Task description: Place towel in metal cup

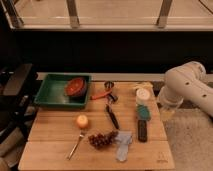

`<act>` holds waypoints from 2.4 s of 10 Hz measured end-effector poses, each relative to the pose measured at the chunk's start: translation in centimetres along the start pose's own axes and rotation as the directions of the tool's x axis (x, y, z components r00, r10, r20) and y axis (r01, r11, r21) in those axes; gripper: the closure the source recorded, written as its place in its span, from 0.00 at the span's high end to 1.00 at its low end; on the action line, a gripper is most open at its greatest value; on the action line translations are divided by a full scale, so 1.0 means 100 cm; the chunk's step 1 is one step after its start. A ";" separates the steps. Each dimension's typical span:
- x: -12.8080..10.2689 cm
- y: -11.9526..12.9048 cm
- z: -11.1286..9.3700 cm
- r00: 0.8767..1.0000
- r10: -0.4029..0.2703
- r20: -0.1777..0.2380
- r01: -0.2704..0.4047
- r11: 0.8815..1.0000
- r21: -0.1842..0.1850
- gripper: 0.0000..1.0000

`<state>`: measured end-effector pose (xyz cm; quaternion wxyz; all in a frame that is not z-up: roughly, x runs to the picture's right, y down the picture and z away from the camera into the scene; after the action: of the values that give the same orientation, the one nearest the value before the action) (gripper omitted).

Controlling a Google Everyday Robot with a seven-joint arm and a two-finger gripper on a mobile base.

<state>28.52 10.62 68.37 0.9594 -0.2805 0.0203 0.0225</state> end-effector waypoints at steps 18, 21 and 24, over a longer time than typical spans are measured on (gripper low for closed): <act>0.000 0.000 0.000 1.000 0.002 0.000 -0.002 1.000 -0.001 0.65; 0.000 0.004 0.007 0.989 0.145 0.023 -0.145 0.989 -0.008 0.65; -0.012 0.015 0.026 0.882 0.469 0.053 -0.466 0.883 -0.065 0.65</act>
<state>27.36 13.21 69.83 0.9184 -0.2907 0.0546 0.2629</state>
